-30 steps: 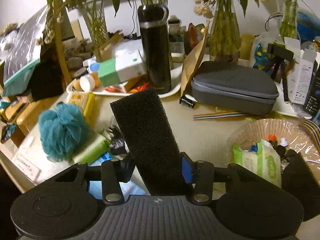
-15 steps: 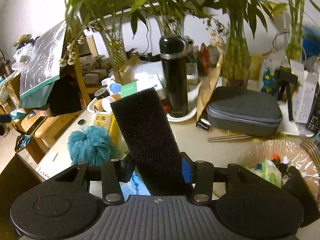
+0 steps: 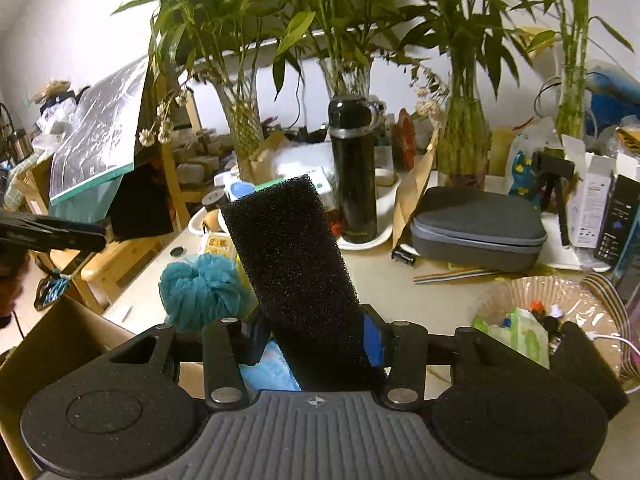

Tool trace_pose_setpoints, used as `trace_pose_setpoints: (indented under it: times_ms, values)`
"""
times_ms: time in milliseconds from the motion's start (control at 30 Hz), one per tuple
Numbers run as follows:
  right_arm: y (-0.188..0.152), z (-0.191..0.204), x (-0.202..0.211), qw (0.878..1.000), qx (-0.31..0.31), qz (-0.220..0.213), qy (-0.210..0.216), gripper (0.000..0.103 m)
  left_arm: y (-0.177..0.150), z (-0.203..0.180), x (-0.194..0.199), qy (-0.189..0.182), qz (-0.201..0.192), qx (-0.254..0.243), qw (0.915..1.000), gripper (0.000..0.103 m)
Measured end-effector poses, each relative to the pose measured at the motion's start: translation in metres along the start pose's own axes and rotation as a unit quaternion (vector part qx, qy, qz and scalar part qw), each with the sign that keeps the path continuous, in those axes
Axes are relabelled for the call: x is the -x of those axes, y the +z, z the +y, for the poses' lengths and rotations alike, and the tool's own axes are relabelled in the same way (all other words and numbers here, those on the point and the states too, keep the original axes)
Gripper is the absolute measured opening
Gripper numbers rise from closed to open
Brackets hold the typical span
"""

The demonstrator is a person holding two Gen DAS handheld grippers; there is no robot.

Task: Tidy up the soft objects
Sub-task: 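Lift the sponge with the right tool while the left tool approaches the blue loofah, then grasp the blue mesh loofah with the left tool while the right tool holds the sponge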

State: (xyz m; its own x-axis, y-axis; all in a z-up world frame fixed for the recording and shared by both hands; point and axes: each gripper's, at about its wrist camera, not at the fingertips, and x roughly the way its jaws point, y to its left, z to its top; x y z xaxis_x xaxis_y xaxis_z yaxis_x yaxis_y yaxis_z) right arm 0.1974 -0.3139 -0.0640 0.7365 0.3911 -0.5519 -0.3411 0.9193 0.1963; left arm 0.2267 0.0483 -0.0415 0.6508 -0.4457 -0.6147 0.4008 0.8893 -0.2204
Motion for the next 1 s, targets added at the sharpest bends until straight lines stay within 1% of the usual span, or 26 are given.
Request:
trace_pose_setpoints:
  times_ms: [167, 300, 400, 467, 567, 600, 633, 667, 700, 767, 800, 867, 1000]
  values:
    - [-0.002, 0.002, 0.009, 1.0, -0.001, -0.004, 0.003, 0.05, -0.003, 0.022, -0.03, -0.01, 0.025, 0.034, 0.9991, 0.073]
    - [-0.003, 0.005, 0.012, 1.0, 0.004, -0.005, 0.006, 0.05, -0.006, 0.039, -0.053, -0.033, 0.04, 0.066, 0.9965, 0.073]
    - [-0.004, 0.006, 0.014, 1.0, 0.002, -0.011, 0.011, 0.05, -0.006, 0.047, -0.067, -0.036, 0.05, 0.073, 0.9955, 0.073]
    - [-0.004, 0.007, 0.017, 1.0, 0.003, -0.016, 0.014, 0.05, -0.006, 0.05, -0.075, -0.046, 0.057, 0.075, 0.9945, 0.073]
    - [-0.006, 0.009, 0.02, 1.0, 0.007, -0.016, 0.014, 0.05, -0.008, 0.055, -0.09, -0.052, 0.076, 0.079, 0.9926, 0.072]
    - [-0.006, 0.01, 0.021, 1.0, 0.008, -0.016, 0.015, 0.05, -0.008, 0.056, -0.094, -0.049, 0.081, 0.081, 0.9922, 0.069]
    - [-0.007, 0.01, 0.021, 1.0, 0.009, -0.016, 0.015, 0.05, -0.009, 0.057, -0.098, -0.045, 0.085, 0.084, 0.9918, 0.061]
    - [-0.007, 0.011, 0.022, 1.0, 0.011, -0.015, 0.015, 0.05, -0.01, 0.058, -0.102, -0.044, 0.091, 0.088, 0.991, 0.049]
    - [-0.007, 0.011, 0.022, 1.0, 0.012, -0.016, 0.014, 0.05, -0.01, 0.059, -0.104, -0.043, 0.096, 0.094, 0.99, 0.044]
    - [-0.008, 0.012, 0.024, 1.0, 0.013, -0.016, 0.014, 0.05, -0.01, 0.061, -0.104, -0.045, 0.094, 0.107, 0.9888, 0.025]
    - [-0.008, 0.012, 0.025, 1.0, 0.013, -0.016, 0.014, 0.05, -0.009, 0.062, -0.102, -0.046, 0.09, 0.113, 0.9884, 0.021]
    - [-0.008, 0.012, 0.027, 1.0, 0.012, -0.018, 0.015, 0.05, -0.008, 0.06, -0.098, -0.039, 0.079, 0.115, 0.9894, 0.009]
    - [-0.006, 0.011, 0.028, 1.0, 0.01, -0.023, 0.013, 0.05, -0.006, 0.049, -0.09, -0.028, 0.067, 0.092, 0.9931, 0.007]
